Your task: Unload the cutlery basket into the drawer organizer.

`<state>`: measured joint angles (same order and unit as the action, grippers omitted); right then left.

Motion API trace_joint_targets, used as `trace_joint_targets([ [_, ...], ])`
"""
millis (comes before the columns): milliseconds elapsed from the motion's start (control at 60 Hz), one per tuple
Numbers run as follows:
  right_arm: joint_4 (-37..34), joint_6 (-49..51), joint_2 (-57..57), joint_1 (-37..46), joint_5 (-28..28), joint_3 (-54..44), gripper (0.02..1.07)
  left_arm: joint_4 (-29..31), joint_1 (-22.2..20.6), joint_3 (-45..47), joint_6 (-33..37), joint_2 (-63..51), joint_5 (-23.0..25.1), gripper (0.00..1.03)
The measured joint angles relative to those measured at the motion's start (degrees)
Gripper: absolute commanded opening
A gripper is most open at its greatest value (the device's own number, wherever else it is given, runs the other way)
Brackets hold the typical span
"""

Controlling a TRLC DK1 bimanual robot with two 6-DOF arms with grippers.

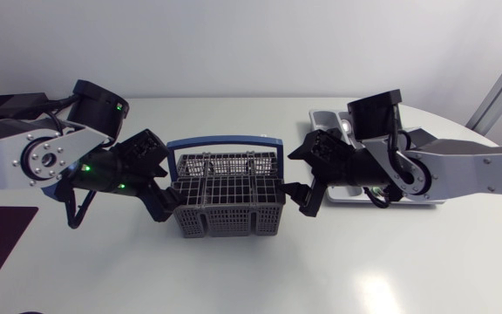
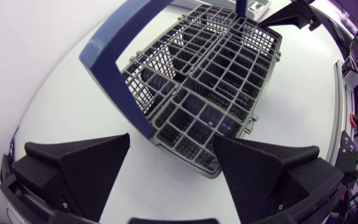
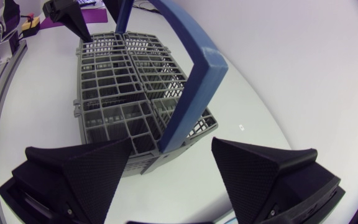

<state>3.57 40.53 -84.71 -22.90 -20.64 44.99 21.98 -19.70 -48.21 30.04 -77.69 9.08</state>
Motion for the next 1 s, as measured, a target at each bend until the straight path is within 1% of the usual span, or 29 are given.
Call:
trace_joint_targets([
  [150, -2.05, -0.50, 2.64, -0.42, 1.01, -0.02, 0.95, 0.00, 0.09, -0.09, 0.00, 0.00, 0.00, 0.98],
  [350, -3.28, -0.55, 5.31, -1.40, 1.03, -0.07, 0.95, -0.09, 0.13, -0.59, 0.02, -0.81, -0.04, 0.98],
  [533, -4.15, -0.94, 6.78, -1.44, 1.05, -0.63, 0.95, -1.64, 0.31, -1.22, 0.02, -2.21, -0.24, 0.98],
  [733, -6.19, -1.16, 9.11, -2.16, 1.07, -1.51, 0.95, -1.99, 0.44, -1.57, 0.02, -2.60, -0.46, 0.98],
  [850, -7.06, -1.16, 11.19, -2.60, 1.22, -2.58, 0.95, -1.88, 0.57, -1.57, 0.02, -2.12, -0.61, 0.98],
  [1000, -8.41, -1.16, 13.68, -2.89, 1.25, -3.52, 0.95, -0.50, 0.90, -1.57, 0.02, 1.22, -0.79, 0.98],
])
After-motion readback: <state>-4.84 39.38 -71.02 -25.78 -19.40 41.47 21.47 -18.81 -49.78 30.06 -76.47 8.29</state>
